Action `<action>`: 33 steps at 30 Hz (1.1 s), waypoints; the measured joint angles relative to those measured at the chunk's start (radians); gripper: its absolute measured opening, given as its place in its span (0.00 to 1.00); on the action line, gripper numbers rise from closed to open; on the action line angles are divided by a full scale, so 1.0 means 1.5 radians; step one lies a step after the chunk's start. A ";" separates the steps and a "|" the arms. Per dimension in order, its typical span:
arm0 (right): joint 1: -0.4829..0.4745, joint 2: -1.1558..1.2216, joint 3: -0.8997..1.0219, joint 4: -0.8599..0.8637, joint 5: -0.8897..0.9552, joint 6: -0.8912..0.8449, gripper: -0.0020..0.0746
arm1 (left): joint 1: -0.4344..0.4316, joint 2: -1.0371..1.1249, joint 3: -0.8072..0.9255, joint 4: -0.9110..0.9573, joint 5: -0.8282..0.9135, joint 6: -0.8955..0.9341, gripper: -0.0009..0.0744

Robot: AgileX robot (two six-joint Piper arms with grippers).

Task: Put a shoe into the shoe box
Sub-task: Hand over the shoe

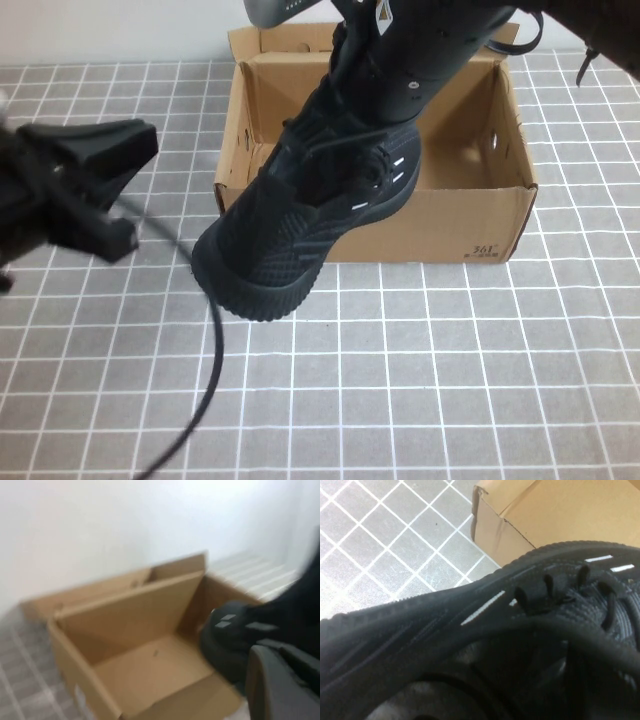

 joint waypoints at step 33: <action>-0.058 0.001 0.000 -0.013 0.010 0.000 0.02 | -0.446 0.148 -0.237 0.995 0.067 -0.920 0.01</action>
